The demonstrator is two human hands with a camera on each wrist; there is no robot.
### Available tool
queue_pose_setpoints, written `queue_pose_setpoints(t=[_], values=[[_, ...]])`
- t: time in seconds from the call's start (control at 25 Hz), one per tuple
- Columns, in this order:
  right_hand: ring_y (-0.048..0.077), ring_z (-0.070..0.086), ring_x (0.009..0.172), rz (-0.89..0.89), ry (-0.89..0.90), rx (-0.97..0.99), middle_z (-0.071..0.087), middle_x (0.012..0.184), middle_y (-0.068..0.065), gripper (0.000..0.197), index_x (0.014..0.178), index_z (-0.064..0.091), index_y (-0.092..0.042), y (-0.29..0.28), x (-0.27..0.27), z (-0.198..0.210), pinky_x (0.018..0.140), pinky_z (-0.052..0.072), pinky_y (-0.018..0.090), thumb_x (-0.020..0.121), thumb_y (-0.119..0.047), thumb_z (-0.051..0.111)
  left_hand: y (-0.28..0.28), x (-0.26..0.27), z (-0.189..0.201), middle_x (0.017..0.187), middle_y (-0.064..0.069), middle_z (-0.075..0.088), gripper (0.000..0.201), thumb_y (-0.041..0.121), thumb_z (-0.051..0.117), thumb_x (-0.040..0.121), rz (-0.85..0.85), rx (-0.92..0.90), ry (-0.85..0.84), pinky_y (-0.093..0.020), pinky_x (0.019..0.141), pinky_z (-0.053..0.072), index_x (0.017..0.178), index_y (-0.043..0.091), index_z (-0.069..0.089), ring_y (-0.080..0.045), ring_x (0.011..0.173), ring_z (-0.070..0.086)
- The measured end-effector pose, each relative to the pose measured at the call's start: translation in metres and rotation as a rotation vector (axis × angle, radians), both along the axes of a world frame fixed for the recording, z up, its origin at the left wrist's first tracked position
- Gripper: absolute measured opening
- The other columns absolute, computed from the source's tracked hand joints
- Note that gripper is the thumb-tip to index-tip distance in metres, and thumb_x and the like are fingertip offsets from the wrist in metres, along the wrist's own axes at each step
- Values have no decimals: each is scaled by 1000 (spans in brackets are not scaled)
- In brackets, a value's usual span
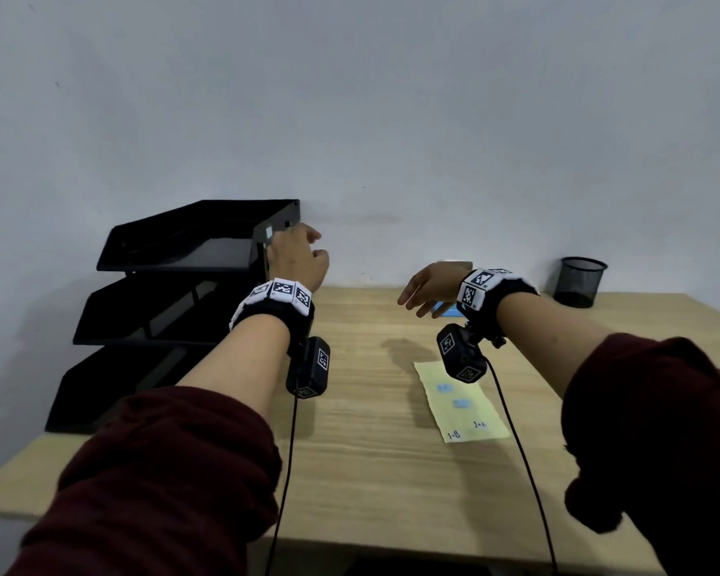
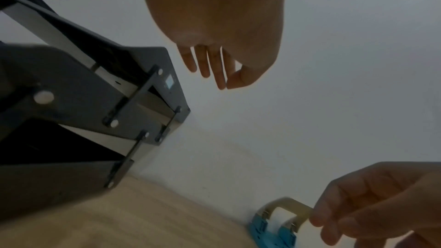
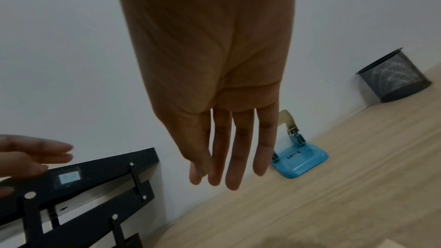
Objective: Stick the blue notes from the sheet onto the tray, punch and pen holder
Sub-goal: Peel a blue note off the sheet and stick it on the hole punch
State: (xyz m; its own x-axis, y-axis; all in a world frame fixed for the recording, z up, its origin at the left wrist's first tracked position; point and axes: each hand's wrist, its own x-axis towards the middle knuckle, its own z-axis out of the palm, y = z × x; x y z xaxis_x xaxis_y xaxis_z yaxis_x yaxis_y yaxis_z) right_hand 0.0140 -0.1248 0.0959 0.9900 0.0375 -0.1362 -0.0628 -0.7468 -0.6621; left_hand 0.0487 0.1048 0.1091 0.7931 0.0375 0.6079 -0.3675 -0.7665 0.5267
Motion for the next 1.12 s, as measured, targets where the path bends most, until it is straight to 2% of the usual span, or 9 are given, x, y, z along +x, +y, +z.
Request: queue_pose_setpoints(t=[0.12,0.24,0.32,0.4,0.48,0.64,0.76,0.92,1.12], values=[[22,66,92,-25,40,-22,68,98,5,14,95,72,-14,-13,-16,-12,71,53,28,87,-9,62,-26,-13,-17,112,-6,71,24,16,57,83,-189,0,239,-32,97,49,101,14,72,-25,111,62],[22,63,94,-49,101,-83,66,94,4,22,108,70,-8,-25,-30,-30,71,52,27,87,-7,61,-57,-30,-37,115,-10,71,26,14,59,85,-366,157,447,-26,92,47,106,8,73,-24,112,63],[21,63,93,-59,143,-144,66,93,4,24,109,70,-9,-32,-38,-45,75,54,30,86,-7,62,-75,-40,-54,118,-11,70,27,13,62,85,-445,260,566,-23,90,45,110,8,73,-24,115,62],[19,62,91,-65,169,-220,66,96,6,27,111,70,-9,-38,-43,-58,84,55,36,84,-7,64,-87,-47,-70,122,-10,68,32,12,66,83,-490,344,659,-22,87,43,114,9,71,-23,117,60],[19,63,93,-60,181,-265,67,98,9,34,115,69,-10,-42,-46,-68,91,53,35,82,-9,68,-94,-53,-84,127,-8,65,40,13,70,81,-505,410,731,-22,88,41,120,11,67,-23,120,58],[18,64,90,-39,120,-348,72,106,11,41,113,71,-15,-44,-50,-84,86,53,31,73,-22,79,-104,-59,-100,133,-7,60,56,23,77,76,-512,452,811,-29,100,43,128,13,60,-24,123,56],[19,67,92,-22,42,-432,74,104,7,38,103,74,-15,-42,-51,-88,79,52,28,69,-30,82,-107,-59,-105,134,-6,60,62,26,79,74,-496,484,819,-29,101,43,130,14,57,-23,124,55],[21,70,93,-9,-23,-459,76,97,8,27,91,76,-11,-43,-50,-89,86,57,34,69,-26,81,-104,-60,-110,135,-5,58,61,25,79,74,-478,486,794,-26,97,43,130,15,58,-21,125,53],[19,70,85,-11,-49,-515,76,97,6,18,92,73,-11,-41,-51,-89,77,55,30,76,-20,71,-105,-60,-110,137,-7,56,61,24,78,75,-484,484,808,-28,98,43,131,14,57,-23,126,52]])
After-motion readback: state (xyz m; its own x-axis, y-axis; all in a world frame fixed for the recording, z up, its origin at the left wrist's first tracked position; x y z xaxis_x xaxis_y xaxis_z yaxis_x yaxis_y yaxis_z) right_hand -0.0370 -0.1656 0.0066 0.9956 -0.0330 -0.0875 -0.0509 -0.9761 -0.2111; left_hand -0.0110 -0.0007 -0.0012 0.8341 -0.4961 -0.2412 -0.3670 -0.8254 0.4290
